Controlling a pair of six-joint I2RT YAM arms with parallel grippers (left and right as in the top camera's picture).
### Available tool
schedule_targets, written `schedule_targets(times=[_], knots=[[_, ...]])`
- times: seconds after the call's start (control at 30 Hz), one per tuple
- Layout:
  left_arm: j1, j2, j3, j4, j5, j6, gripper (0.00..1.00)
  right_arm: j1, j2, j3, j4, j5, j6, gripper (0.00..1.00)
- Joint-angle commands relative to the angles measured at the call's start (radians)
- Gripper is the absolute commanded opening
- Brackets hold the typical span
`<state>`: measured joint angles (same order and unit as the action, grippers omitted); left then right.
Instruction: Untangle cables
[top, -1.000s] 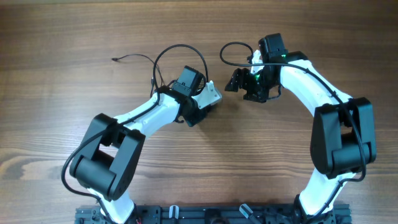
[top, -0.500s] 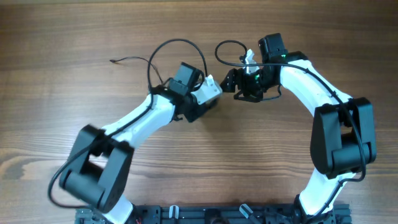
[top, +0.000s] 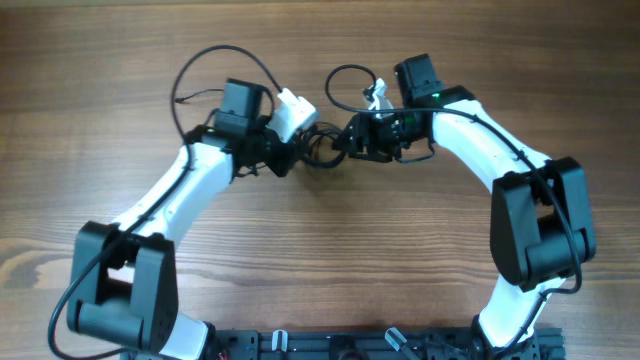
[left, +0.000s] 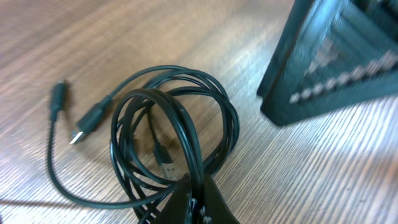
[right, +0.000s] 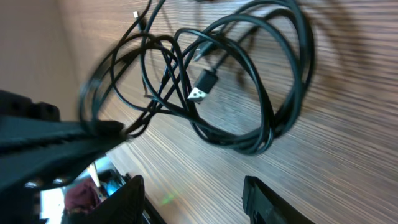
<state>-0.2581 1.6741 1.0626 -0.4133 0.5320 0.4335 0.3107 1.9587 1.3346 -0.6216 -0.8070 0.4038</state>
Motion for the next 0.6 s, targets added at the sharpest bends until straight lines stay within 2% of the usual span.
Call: schedule_targets(times=[0.0, 0.13, 0.27, 0.43, 0.57], knots=[[0.06, -0.084, -0.004, 0.006, 0.108, -0.061, 0.04, 0.036, -0.012, -0.001, 0.037, 0.029, 0.05, 0.52], [0.106, -0.167, -0.004, 0.006, 0.157, -0.061, 0.04, 0.063, -0.012, -0.001, 0.067, 0.163, 0.105, 0.51], [0.13, -0.244, -0.004, 0.006, 0.244, -0.065, 0.04, 0.066, -0.012, -0.001, 0.068, 0.207, 0.105, 0.51], [0.14, -0.307, -0.004, 0.006, 0.243, -0.079, 0.04, 0.065, -0.012, -0.001, 0.092, 0.207, 0.124, 0.51], [0.171, -0.315, -0.004, -0.021, 0.241, -0.084, 0.04, 0.03, -0.012, -0.001, 0.113, 0.071, 0.113, 0.52]])
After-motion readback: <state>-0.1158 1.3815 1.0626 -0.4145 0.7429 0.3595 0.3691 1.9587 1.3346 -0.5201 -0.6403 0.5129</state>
